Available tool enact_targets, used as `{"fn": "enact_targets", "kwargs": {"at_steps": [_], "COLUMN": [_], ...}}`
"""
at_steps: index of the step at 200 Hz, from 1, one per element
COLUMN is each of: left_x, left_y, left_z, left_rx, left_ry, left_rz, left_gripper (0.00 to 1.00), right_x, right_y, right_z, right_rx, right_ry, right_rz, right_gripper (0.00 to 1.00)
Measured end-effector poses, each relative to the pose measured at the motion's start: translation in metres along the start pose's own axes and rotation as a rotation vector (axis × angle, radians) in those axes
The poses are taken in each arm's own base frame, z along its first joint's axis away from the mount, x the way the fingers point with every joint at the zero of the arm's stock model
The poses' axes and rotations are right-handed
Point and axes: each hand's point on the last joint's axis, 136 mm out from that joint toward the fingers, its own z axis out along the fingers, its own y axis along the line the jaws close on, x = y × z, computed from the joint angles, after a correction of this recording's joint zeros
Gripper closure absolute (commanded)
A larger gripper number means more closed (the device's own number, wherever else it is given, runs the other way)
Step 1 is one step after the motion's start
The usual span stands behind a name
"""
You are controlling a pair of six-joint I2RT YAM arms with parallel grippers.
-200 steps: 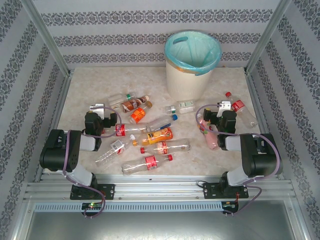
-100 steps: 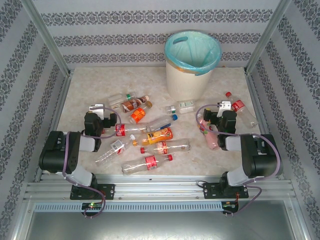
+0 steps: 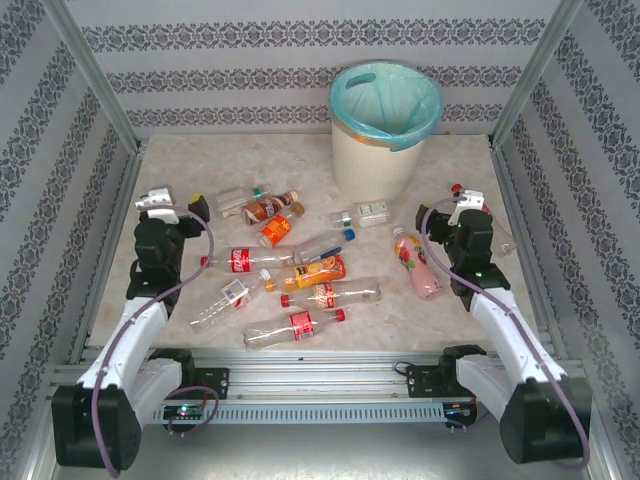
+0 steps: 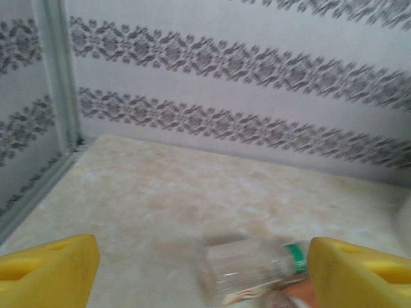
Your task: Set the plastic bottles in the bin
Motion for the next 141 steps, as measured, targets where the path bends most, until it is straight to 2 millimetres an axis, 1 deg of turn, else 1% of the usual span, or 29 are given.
{"fn": "enact_targets", "kwargs": {"at_steps": [18, 36, 44, 51, 65, 68, 70, 75, 82, 89, 100, 108, 115, 127, 141], "left_x": [-0.019, -0.024, -0.023, -0.019, -0.006, -0.001, 0.001, 0.009, 0.020, 0.030, 0.044, 0.054, 0.059, 0.067, 0.071], "left_y": [-0.022, -0.055, -0.074, -0.094, -0.137, -0.149, -0.152, -0.170, -0.190, -0.207, -0.226, -0.238, -0.247, -0.263, -0.282], "left_z": [-0.006, -0.010, -0.013, -0.016, -0.027, -0.031, -0.032, -0.040, -0.048, -0.055, -0.061, -0.061, -0.059, -0.051, -0.044], "left_rx": [0.092, 0.217, 0.284, 0.346, 0.481, 0.516, 0.527, 0.586, 0.648, 0.704, 0.766, 0.801, 0.819, 0.845, 0.877], "left_ry": [0.022, 0.091, 0.133, 0.173, 0.257, 0.280, 0.288, 0.322, 0.362, 0.402, 0.455, 0.496, 0.521, 0.559, 0.588], "left_rz": [-0.043, -0.066, -0.066, -0.060, -0.030, -0.017, -0.012, 0.007, 0.031, 0.051, 0.072, 0.083, 0.088, 0.098, 0.107], "left_gripper": [0.22, 0.23, 0.23, 0.23, 0.23, 0.22, 0.22, 0.22, 0.21, 0.22, 0.23, 0.23, 0.23, 0.23, 0.23], "right_x": [0.003, 0.014, 0.020, 0.027, 0.045, 0.049, 0.051, 0.058, 0.066, 0.073, 0.079, 0.078, 0.073, 0.059, 0.037], "right_y": [0.013, 0.024, 0.027, 0.028, 0.027, 0.026, 0.025, 0.023, 0.020, 0.016, 0.008, 0.001, -0.005, -0.016, -0.028], "right_z": [-0.013, -0.022, -0.024, -0.026, -0.027, -0.027, -0.027, -0.028, -0.029, -0.030, -0.030, -0.027, -0.022, -0.009, 0.010], "right_rx": [-0.039, -0.062, -0.064, -0.059, -0.034, -0.025, -0.021, -0.006, 0.014, 0.035, 0.067, 0.092, 0.116, 0.150, 0.182], "right_ry": [0.064, 0.175, 0.231, 0.289, 0.405, 0.427, 0.440, 0.474, 0.513, 0.544, 0.583, 0.602, 0.610, 0.609, 0.595], "right_rz": [0.042, 0.078, 0.090, 0.101, 0.117, 0.120, 0.119, 0.120, 0.120, 0.120, 0.127, 0.136, 0.150, 0.168, 0.163], "right_gripper": [0.16, 0.18, 0.19, 0.18, 0.16, 0.15, 0.15, 0.16, 0.16, 0.18, 0.19, 0.19, 0.20, 0.19, 0.19]}}
